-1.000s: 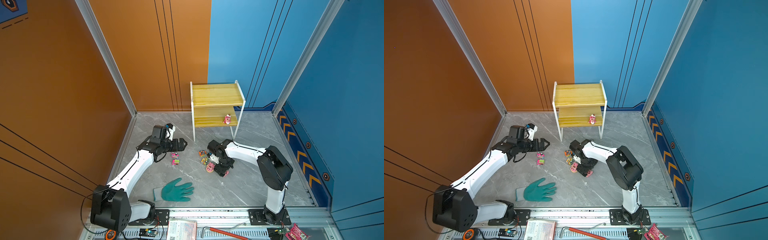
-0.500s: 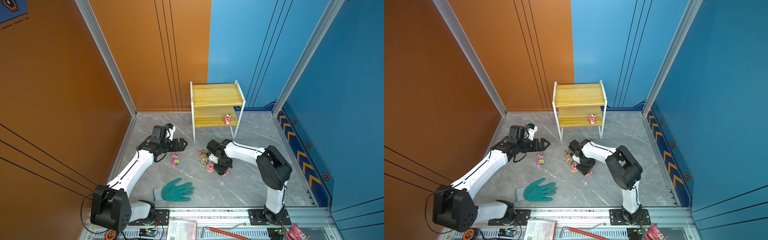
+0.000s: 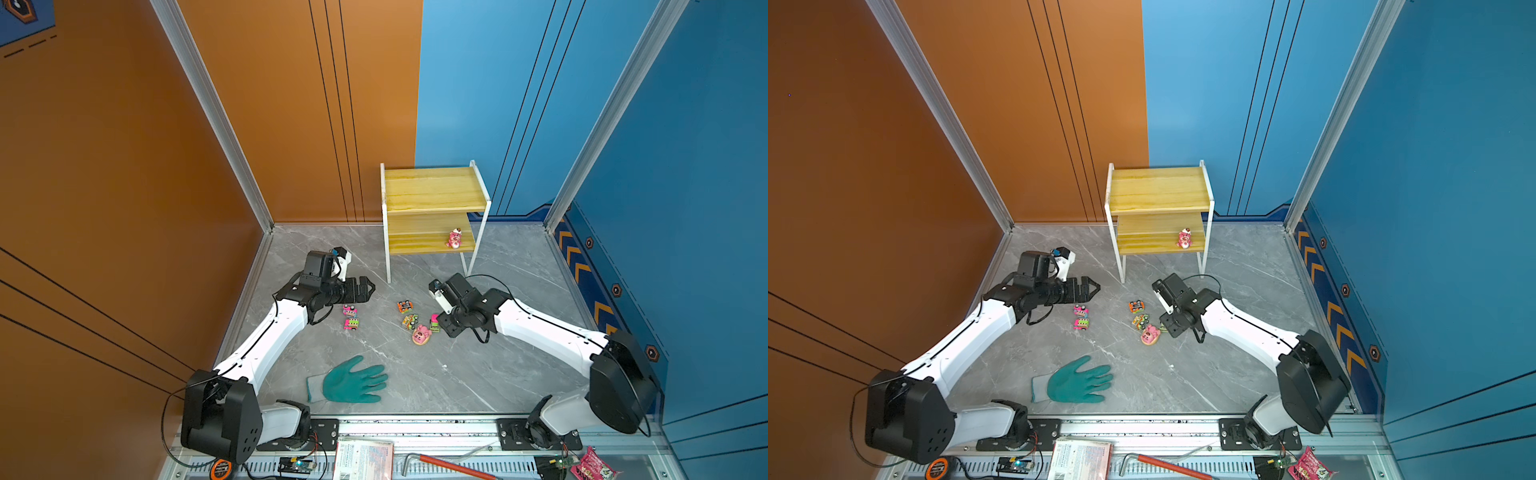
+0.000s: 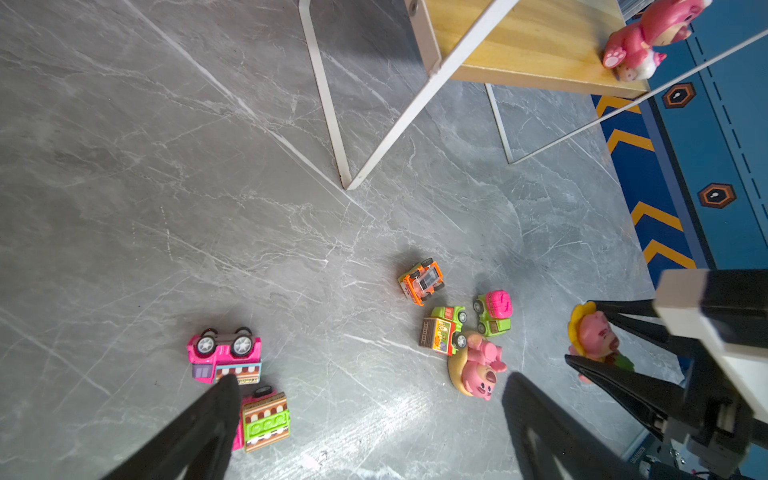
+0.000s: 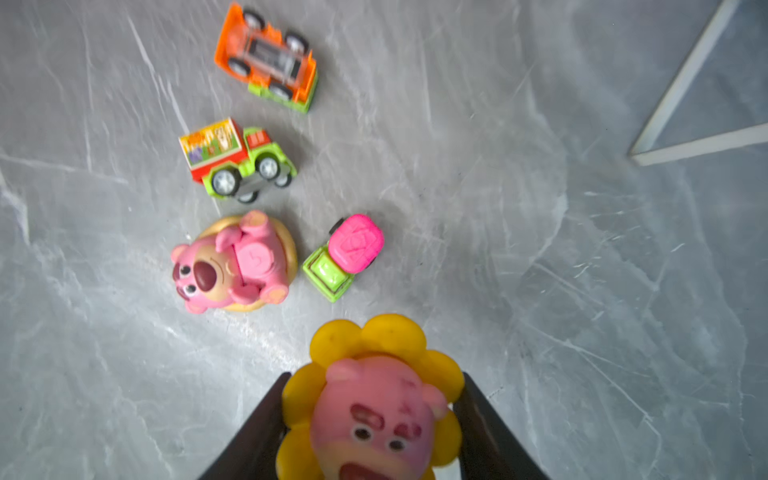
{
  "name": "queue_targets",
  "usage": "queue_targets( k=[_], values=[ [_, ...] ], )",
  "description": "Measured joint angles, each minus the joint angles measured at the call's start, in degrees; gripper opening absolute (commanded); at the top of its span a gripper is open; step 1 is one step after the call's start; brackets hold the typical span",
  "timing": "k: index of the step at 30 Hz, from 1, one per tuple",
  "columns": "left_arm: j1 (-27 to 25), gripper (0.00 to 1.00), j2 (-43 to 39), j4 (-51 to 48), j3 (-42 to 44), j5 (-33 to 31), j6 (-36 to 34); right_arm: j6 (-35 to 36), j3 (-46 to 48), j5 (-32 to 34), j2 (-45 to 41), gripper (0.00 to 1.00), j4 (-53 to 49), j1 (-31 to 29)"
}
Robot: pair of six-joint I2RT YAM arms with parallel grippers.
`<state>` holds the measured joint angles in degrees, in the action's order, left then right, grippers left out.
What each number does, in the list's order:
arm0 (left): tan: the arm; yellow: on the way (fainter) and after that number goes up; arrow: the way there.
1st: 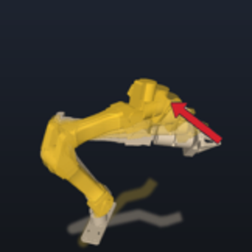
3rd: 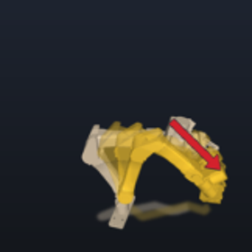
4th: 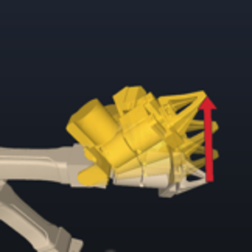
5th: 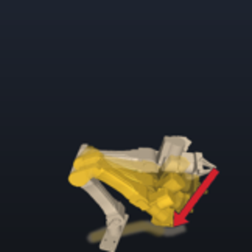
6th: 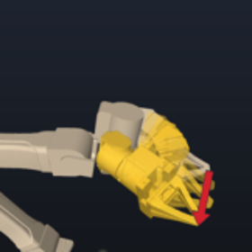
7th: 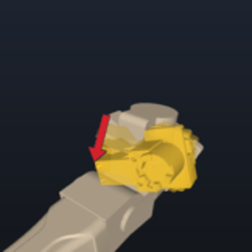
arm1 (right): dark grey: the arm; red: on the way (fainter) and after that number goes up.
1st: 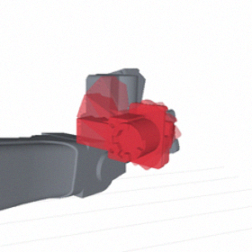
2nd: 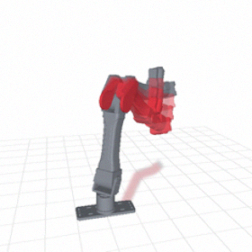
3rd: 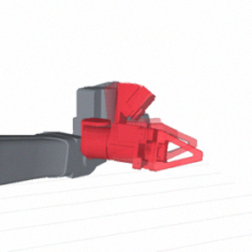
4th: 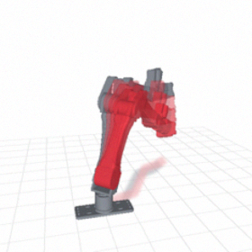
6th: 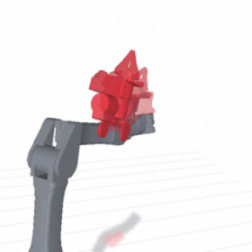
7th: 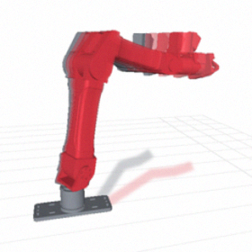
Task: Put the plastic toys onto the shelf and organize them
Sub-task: 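Lift the sunflower bear with the right gripper toward the lower shelf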
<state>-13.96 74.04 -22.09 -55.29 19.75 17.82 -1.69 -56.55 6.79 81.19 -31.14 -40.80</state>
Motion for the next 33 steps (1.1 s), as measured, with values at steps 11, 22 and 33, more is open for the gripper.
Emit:
queue_targets(
  k=[11,22,33],
  values=[
    [-1.42,0.99,-0.66,0.0,0.0,-0.07,0.0,-7.26,20.68,9.05,-16.39,0.36,27.39,-0.02],
    [-2.03,1.0,-0.94,0.0,0.0,-0.22,0.02,-8.66,24.63,15.3,-16.33,0.36,46.77,-0.92],
    [1.07,1.0,-2.47,0.04,0.0,-0.02,1.6,-4.44,14.03,19.71,-1.31,0.36,57.9,-1.84]
  ],
)
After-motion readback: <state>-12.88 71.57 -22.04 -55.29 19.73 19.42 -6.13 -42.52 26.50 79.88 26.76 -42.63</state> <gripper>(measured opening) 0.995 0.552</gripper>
